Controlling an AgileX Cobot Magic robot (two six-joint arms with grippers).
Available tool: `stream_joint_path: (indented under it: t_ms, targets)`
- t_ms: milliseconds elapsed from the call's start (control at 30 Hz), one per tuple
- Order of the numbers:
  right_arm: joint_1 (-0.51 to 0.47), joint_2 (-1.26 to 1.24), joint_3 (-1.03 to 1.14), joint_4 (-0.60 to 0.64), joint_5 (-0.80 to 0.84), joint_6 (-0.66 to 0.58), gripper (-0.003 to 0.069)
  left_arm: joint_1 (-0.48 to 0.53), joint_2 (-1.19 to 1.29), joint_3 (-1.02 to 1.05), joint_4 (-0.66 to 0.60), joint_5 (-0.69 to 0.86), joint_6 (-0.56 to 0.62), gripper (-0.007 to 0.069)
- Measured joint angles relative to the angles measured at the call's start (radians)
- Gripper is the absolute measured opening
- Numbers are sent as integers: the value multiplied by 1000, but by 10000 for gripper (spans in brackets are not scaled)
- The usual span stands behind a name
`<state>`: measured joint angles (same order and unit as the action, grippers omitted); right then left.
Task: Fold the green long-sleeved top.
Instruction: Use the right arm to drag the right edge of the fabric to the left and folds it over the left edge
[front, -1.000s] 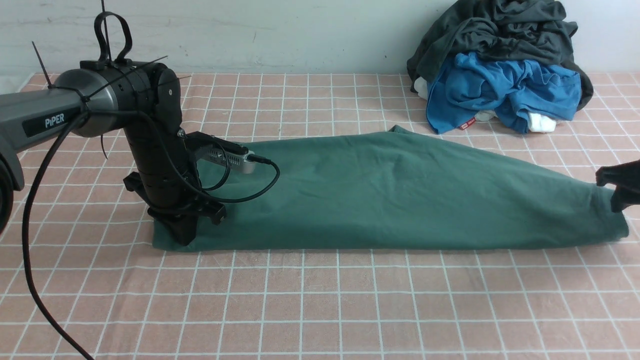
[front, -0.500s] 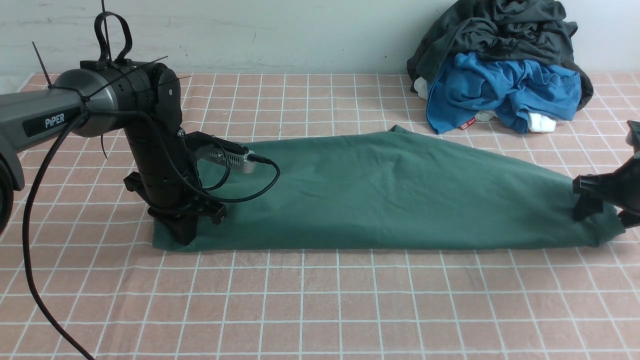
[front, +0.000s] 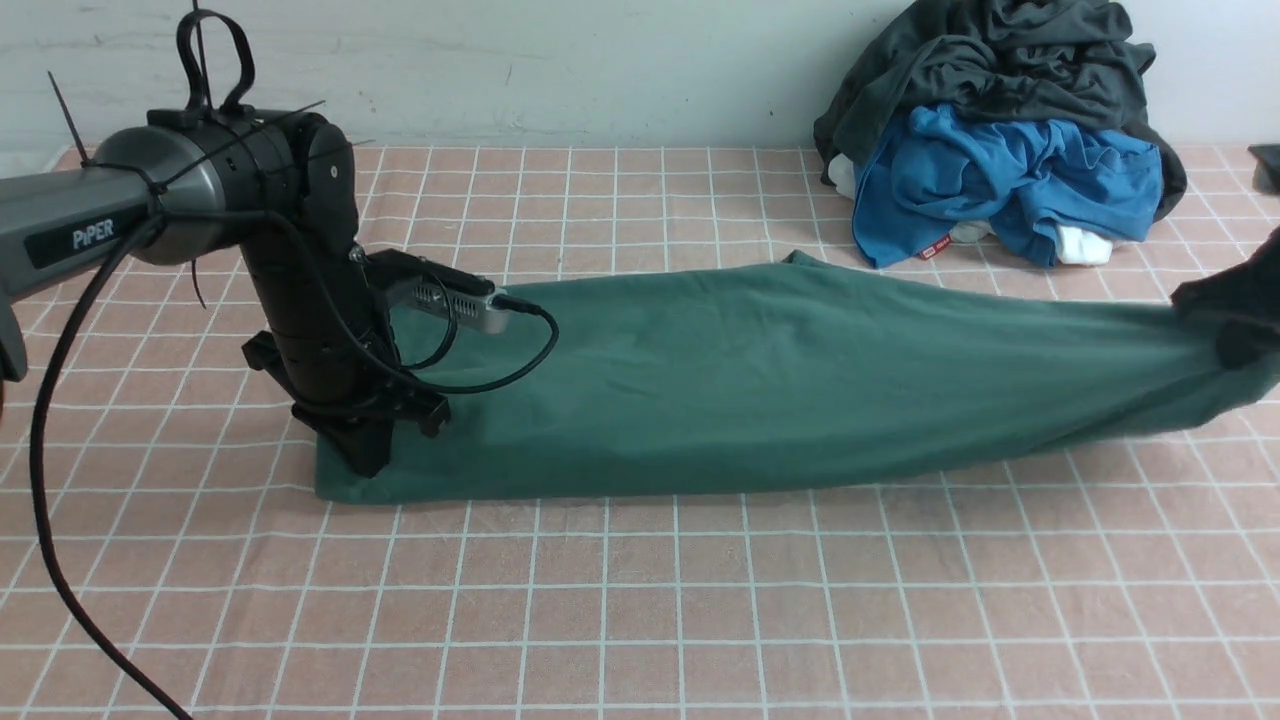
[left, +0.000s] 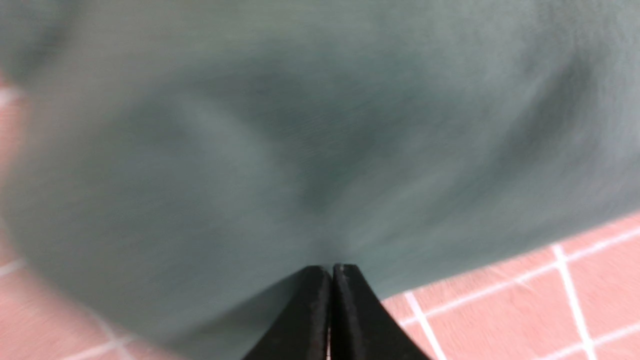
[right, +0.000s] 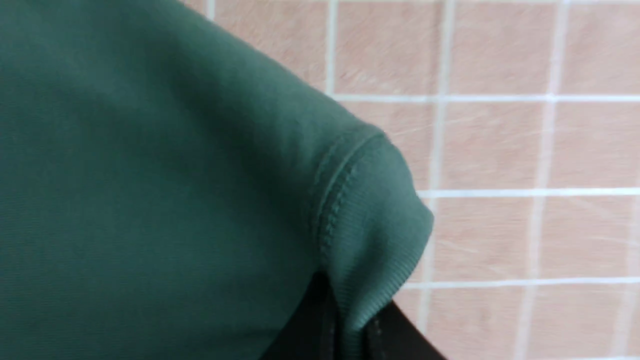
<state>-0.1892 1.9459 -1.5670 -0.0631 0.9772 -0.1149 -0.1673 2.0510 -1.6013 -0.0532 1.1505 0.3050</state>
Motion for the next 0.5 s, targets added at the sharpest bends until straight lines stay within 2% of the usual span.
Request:
stream_joint_path:
  t_ms: [133, 200, 333, 500]
  targets:
    - [0, -92, -79, -161, 61, 62, 8, 0, -142, 1, 0, -2, 1, -3]
    - [12, -131, -121, -166, 79, 67, 8, 0, -210, 1, 0, -3, 1, -3]
    - [76, -179, -223, -100, 111, 19, 8, 0, -303, 1, 0, -4, 1, -3]
    - [329, -156, -357, 92, 115, -87, 8, 0, -389, 1, 3, -4, 1, -3]
